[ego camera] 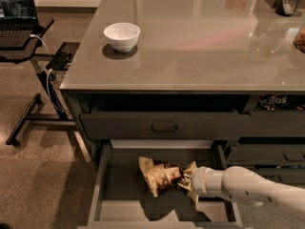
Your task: Pick brown chip bag from middle drawer and place on counter
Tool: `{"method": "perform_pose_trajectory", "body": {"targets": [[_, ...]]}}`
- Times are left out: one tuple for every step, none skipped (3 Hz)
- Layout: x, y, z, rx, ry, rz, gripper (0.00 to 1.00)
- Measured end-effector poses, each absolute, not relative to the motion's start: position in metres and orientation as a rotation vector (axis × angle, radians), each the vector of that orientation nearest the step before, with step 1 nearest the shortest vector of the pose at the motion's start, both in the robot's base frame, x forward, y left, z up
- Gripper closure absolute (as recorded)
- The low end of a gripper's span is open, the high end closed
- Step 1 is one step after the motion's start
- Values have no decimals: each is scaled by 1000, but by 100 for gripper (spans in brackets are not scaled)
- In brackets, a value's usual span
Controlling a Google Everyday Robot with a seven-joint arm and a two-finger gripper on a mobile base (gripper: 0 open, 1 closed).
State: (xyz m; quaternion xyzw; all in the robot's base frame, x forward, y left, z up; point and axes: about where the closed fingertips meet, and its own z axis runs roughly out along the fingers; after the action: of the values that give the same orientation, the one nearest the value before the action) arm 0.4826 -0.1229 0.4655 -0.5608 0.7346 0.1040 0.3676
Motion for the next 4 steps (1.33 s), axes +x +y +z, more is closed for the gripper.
{"method": "perform_pose_trajectory", "body": {"targets": [[472, -134, 523, -1429, 1835, 231, 100], [468, -151, 596, -1423, 1802, 169, 100], [464, -167, 672, -1416, 1766, 70, 100], [464, -167, 673, -1416, 1766, 70, 100]]}}
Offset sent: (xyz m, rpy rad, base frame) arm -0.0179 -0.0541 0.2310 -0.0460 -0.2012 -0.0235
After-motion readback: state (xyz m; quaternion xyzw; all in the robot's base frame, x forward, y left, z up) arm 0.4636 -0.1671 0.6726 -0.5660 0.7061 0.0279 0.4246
